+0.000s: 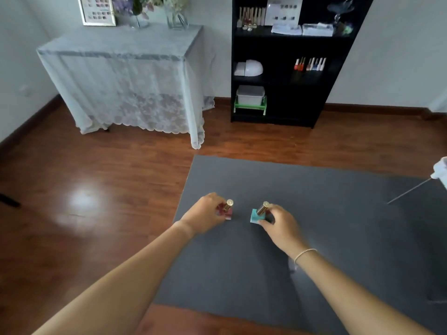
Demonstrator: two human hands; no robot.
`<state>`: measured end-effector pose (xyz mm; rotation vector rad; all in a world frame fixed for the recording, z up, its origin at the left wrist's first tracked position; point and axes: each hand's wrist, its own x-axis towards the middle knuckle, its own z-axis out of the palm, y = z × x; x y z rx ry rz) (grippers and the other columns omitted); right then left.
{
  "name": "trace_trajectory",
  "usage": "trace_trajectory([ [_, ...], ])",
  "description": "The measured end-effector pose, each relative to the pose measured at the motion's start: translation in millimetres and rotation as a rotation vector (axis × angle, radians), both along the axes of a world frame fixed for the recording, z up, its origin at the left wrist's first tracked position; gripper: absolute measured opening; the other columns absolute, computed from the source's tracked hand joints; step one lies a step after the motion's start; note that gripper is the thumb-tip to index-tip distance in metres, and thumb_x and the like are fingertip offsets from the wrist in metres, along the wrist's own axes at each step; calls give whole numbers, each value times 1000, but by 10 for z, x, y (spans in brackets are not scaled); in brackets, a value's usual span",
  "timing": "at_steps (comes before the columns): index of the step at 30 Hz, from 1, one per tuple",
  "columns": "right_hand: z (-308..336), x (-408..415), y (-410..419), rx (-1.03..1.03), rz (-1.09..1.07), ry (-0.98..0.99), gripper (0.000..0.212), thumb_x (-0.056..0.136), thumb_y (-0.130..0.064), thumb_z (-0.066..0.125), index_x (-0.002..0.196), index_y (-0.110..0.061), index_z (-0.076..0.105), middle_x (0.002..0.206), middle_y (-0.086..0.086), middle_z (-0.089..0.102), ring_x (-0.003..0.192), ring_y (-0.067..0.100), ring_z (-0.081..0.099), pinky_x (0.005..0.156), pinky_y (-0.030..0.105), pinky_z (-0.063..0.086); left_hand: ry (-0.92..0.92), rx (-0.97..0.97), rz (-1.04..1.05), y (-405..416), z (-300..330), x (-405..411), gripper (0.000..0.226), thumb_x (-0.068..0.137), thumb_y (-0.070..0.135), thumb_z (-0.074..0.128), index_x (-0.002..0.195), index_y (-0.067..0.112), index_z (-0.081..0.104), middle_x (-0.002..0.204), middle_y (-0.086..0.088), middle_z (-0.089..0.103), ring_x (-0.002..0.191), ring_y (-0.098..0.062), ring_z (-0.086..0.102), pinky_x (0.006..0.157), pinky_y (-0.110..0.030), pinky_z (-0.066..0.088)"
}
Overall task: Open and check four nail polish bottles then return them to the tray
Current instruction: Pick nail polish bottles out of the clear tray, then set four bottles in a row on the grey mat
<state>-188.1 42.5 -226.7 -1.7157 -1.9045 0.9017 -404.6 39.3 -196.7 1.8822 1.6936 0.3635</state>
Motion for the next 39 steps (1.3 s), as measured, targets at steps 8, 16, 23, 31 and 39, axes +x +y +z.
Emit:
trace_trajectory([
  [8,-25,-6,39,-5,19,31,32,81,-17,65,112,-16,58,104,-3,62,72,11,43,71,23,38,-35,8,13,94,-80,10,13,74,18,67,84,14,60,81,4,49,74,-14,49,61,-11,34],
  [16,19,149,6,4,27,35,28,78,-21,67,104,-24,58,90,-11,53,61,-3,43,65,24,39,-124,-33,29,71,-7,-7,39,72,23,70,109,24,59,100,7,53,89,-10,51,78,-16,39],
  [23,521,646,32,133,-30,30,33,79,-25,67,111,-25,57,99,-10,57,63,-2,43,71,25,42,-121,127,-92,182,640,334,50,75,35,69,122,33,51,111,16,49,104,-2,45,91,-18,33],
  [31,1524,1820,-232,361,-171,58,31,81,-24,65,111,-27,57,103,-9,58,63,7,51,64,18,42,-220,321,-297,268,1447,1684,41,80,31,67,119,28,56,110,9,57,101,-2,52,77,-2,37],
  [39,2193,3357,-917,506,-321,23,25,80,-21,66,101,-31,59,102,-4,62,74,14,58,66,20,46,-323,352,-512,58,1733,3299,34,80,25,66,114,24,60,105,7,61,93,-5,55,71,-2,41],
])
